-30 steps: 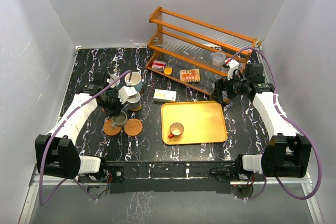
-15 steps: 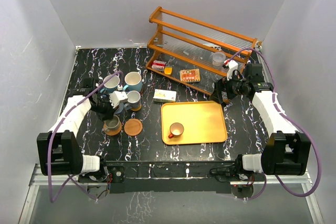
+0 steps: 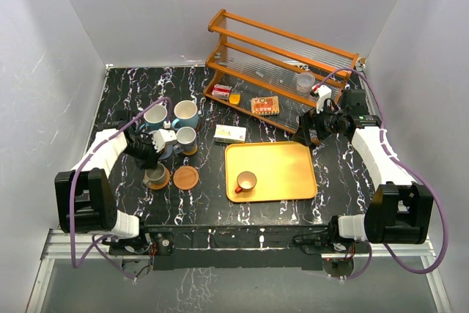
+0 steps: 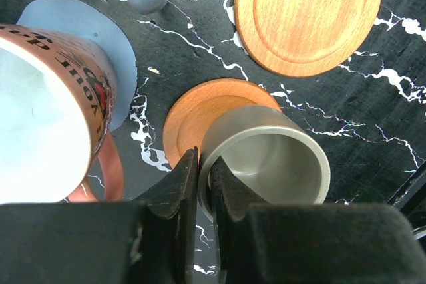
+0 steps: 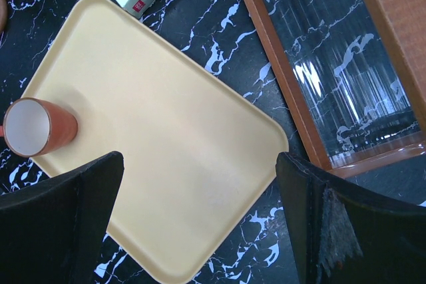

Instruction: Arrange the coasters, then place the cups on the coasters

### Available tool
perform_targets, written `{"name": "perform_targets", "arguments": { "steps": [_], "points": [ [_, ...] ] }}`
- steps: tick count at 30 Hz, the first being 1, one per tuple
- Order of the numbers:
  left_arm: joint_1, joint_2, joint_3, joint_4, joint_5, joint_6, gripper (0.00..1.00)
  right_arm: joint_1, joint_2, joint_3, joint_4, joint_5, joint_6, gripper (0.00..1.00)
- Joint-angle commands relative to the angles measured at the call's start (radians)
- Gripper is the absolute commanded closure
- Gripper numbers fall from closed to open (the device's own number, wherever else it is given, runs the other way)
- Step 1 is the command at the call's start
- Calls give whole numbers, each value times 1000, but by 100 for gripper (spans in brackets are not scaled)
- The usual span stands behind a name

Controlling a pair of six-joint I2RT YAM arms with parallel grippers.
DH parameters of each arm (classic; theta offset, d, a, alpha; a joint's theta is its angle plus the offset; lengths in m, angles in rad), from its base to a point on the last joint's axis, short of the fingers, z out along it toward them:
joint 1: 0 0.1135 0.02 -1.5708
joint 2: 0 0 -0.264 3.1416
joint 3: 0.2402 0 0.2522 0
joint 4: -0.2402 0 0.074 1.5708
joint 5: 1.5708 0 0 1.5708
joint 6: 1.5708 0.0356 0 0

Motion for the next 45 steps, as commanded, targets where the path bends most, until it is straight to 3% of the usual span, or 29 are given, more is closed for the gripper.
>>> {"name": "perform_targets", "arguments": {
  "steps": [1, 23, 33, 37, 45],
  "points": [
    [7, 1, 17, -5, 46, 32, 100, -3, -4, 27, 23, -11, -11, 2],
    [7, 15, -15, 20, -1, 66, 100, -3, -1, 26, 19, -6, -14, 2],
    [8, 19, -35, 37, 4, 63, 94, -3, 3, 27, 19, -6, -15, 2],
    [8, 16, -33, 40, 2, 61, 89, -3, 5, 26, 19, -6, -16, 2],
    [7, -23, 30, -16, 5, 53, 70, -3, 7, 27, 17, -6, -16, 2]
  ]
}}
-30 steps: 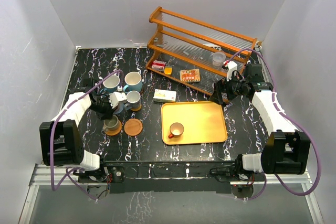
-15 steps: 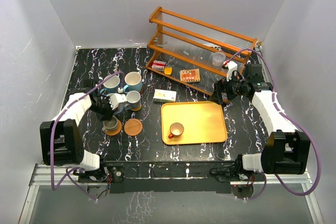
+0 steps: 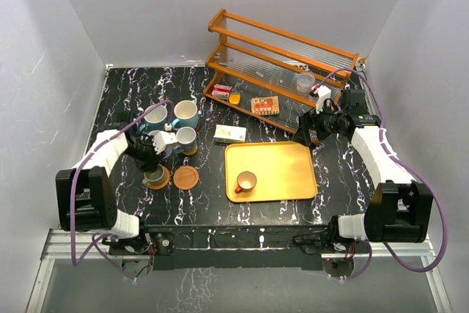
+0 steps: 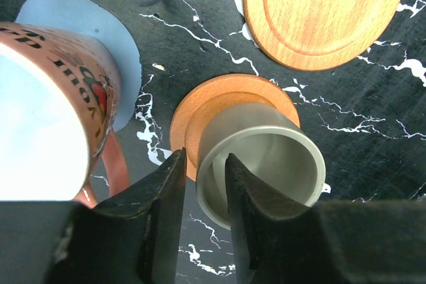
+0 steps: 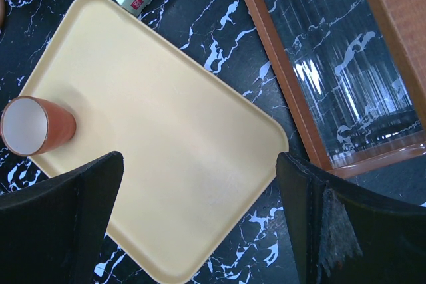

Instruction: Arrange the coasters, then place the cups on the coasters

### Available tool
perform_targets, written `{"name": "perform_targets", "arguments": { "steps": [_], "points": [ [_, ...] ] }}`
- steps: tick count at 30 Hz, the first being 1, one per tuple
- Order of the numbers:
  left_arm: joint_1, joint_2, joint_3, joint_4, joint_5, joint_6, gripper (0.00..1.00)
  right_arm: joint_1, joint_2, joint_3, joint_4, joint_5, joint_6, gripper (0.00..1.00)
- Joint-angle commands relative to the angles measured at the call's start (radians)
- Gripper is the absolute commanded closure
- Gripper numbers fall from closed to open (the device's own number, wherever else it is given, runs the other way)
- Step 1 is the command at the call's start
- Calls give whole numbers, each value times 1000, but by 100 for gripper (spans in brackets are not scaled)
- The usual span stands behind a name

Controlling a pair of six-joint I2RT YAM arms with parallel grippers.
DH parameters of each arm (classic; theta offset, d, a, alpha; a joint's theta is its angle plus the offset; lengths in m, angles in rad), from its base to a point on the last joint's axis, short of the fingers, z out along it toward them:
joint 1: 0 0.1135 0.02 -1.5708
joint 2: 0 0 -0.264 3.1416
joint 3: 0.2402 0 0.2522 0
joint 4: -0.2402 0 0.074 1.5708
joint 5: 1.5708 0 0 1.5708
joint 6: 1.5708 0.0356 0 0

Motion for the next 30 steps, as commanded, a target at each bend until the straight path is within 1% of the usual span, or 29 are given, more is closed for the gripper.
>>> {"name": "perform_targets", "arguments": {
  "steps": [1, 6, 9, 13, 18, 21, 26, 30],
  "points": [
    [8, -49, 69, -71, 36, 7, 68, -2, 0, 27, 18, -7, -9, 2],
    [6, -118, 136, -126, 101, -50, 56, -2, 2, 29, 18, -10, -9, 2],
    [-7, -149, 179, -137, 153, -136, 49, -3, 7, 31, 16, -11, -9, 2],
    [-81, -172, 221, -110, 161, -277, 44, -3, 10, 31, 17, -11, -8, 2],
    [-258, -189, 249, -42, 132, -464, 41, -3, 12, 30, 17, -5, -9, 2],
    [-353, -167, 279, 2, 123, -549, 39, -3, 13, 29, 17, -2, -10, 2],
    [-550, -79, 332, 64, 55, -630, 37, -3, 4, 26, 15, 12, -13, 2],
    [-684, 37, 388, 98, 7, -663, 36, -7, -17, 17, 22, 19, -19, 2]
  ]
}}
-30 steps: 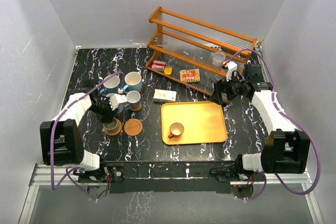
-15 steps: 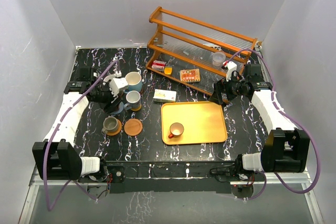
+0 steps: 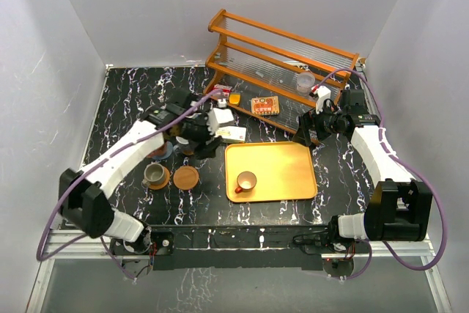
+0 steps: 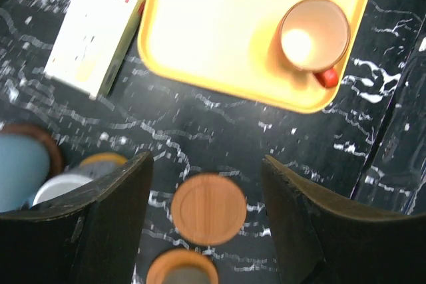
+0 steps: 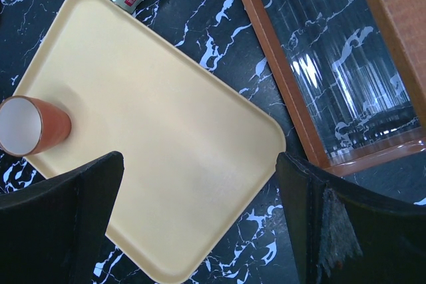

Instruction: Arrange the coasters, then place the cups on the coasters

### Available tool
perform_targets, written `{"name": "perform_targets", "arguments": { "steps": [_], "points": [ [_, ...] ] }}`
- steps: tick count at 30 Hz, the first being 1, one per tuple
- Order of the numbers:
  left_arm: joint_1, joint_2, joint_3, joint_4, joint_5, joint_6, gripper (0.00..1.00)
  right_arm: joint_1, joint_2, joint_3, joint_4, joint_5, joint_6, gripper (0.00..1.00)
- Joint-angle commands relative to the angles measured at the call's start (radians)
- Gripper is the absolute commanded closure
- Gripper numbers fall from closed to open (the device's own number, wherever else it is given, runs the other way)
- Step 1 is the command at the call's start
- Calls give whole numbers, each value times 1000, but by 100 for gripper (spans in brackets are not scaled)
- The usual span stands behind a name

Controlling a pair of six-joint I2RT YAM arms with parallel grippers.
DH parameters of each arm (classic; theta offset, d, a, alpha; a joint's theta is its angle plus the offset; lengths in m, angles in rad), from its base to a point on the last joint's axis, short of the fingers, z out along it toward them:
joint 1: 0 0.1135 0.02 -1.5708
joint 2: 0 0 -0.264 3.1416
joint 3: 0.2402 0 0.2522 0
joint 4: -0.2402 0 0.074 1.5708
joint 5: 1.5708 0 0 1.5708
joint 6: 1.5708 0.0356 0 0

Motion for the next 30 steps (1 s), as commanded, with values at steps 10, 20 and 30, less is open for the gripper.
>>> {"name": "perform_targets", "arguments": {
  "steps": [10, 20, 30],
  "points": [
    [-383, 323, 142, 105, -245, -185, 36, -11, -32, 15, 23, 15, -21, 2],
    [-417, 430, 197, 94, -293, -233, 45, -11, -33, 18, 19, 3, -22, 2],
    [-424, 479, 207, 78, -248, -239, 63, -11, -33, 18, 17, 4, -24, 2]
  ]
}}
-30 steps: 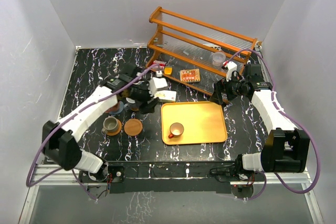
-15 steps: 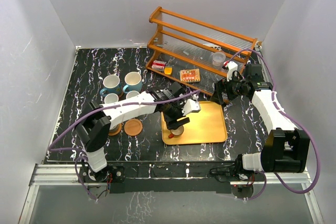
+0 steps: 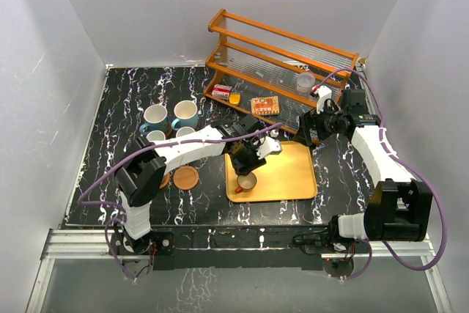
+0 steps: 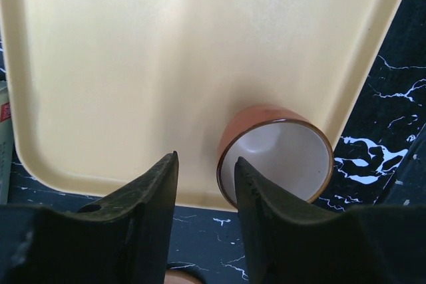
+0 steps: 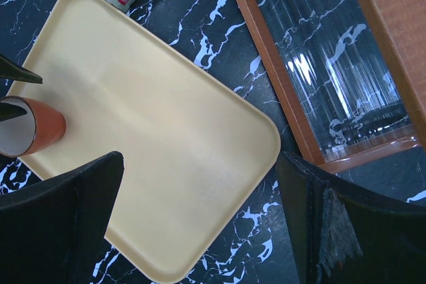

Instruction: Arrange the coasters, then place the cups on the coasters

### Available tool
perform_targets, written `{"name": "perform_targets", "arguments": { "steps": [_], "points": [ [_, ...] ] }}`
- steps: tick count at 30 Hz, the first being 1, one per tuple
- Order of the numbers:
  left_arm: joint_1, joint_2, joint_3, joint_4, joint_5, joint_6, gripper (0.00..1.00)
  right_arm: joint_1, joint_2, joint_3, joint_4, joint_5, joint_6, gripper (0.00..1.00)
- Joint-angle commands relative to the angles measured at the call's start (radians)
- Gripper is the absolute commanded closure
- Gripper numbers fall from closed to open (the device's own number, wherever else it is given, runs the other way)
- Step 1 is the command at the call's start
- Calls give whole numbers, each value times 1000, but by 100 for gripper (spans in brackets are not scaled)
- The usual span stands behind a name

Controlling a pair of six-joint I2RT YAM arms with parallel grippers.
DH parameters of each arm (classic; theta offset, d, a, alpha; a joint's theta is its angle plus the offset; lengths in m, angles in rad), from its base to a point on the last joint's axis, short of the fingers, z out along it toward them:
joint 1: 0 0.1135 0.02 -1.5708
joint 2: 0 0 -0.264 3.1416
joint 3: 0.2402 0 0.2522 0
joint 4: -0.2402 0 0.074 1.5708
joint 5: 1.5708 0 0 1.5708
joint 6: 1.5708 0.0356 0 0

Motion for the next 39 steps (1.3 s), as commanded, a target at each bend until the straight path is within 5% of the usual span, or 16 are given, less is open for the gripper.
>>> {"name": "perform_targets", "arguments": {
  "steps": [1, 7, 12, 23, 39],
  "points": [
    [-8, 15, 32, -30, 22, -14, 65, -5, -33, 19, 16, -9, -17, 2],
    [-8, 29, 33, -40, 22, -9, 77, -5, -32, 18, 15, -9, -17, 2],
    [-8, 13, 49, -65, 20, 11, 100, -5, -33, 18, 14, -6, -19, 2],
    [37, -145, 5, -124, -12, 127, 100, -5, -31, 18, 14, 1, -20, 2],
    [393, -429, -180, -231, 188, 372, 100, -5, -25, 23, 13, -2, -20, 2]
  ]
}}
